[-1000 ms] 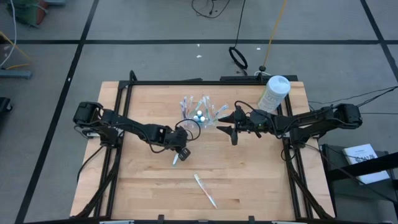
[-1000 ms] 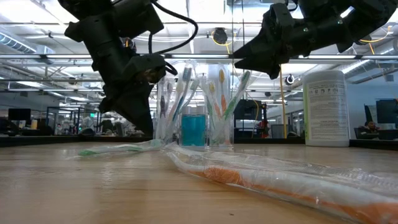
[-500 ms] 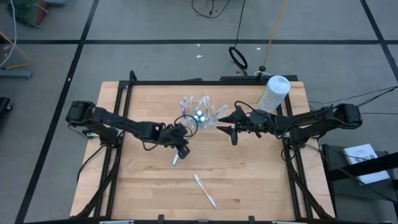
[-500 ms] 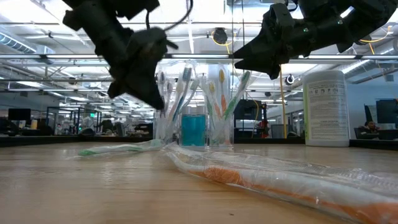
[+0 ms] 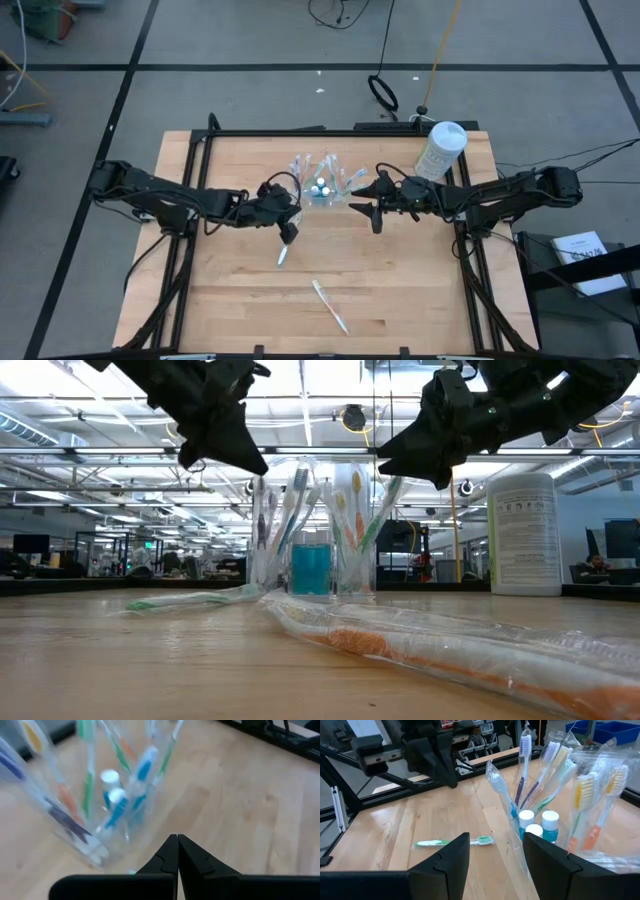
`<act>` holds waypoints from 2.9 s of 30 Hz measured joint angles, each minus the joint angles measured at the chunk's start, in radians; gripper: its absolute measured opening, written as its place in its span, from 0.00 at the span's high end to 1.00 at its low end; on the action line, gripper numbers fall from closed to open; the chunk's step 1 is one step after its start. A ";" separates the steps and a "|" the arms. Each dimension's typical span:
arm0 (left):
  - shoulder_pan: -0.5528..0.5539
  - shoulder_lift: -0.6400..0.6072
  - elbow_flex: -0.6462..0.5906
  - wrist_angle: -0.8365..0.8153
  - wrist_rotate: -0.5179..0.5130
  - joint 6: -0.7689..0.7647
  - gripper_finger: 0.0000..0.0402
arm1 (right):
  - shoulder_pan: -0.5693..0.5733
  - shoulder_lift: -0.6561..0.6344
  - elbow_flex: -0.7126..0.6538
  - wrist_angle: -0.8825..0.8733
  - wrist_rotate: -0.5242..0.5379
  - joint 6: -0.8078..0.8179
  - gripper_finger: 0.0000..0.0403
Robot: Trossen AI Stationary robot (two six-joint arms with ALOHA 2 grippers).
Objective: Pick & Place Toothbrushes
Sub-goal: Put the green toothbrush into the transparent organizer
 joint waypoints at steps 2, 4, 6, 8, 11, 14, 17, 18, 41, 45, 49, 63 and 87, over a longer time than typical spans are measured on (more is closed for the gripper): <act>0.000 -0.008 0.000 0.000 -0.029 0.025 0.99 | -0.005 0.000 0.000 0.000 0.000 0.000 0.56; 0.000 -0.016 0.000 0.000 -0.060 0.051 1.00 | -0.013 0.000 0.000 0.000 0.000 0.001 0.56; 0.003 -0.019 0.000 0.001 -0.089 0.071 1.00 | -0.022 0.000 0.000 -0.001 0.000 0.001 0.56; 0.008 -0.019 0.000 -0.002 -0.075 0.077 0.99 | -0.030 0.000 0.000 -0.014 0.000 0.003 0.56; 0.015 -0.009 0.000 -0.001 0.030 0.007 1.00 | -0.039 0.000 0.000 -0.029 0.000 0.003 0.56; 0.012 0.019 0.000 -0.035 0.076 0.005 0.98 | -0.047 0.000 0.000 -0.026 0.000 0.003 0.56; 0.015 0.048 0.000 -0.063 0.049 0.010 0.93 | -0.051 0.000 0.000 -0.029 -0.001 0.003 0.56; 0.019 0.056 0.000 -0.084 0.047 0.010 0.90 | -0.051 0.000 0.000 -0.029 -0.002 0.003 0.56; 0.094 0.399 0.003 -0.085 0.146 -0.171 0.66 | -0.051 0.000 0.000 -0.036 -0.005 0.004 0.56; 0.094 0.398 0.003 -0.081 0.144 -0.164 0.77 | -0.051 0.000 0.000 -0.036 -0.005 0.004 0.56; 0.091 0.387 0.000 -0.080 0.149 -0.161 0.90 | -0.051 0.000 0.000 -0.037 -0.005 0.004 0.56; 0.039 0.234 -0.002 -0.063 0.074 -0.153 0.98 | -0.051 0.000 0.000 -0.036 -0.005 0.004 0.56; -0.033 -0.099 -0.001 0.288 -0.428 0.263 0.99 | -0.051 0.000 0.000 -0.035 -0.005 0.004 0.56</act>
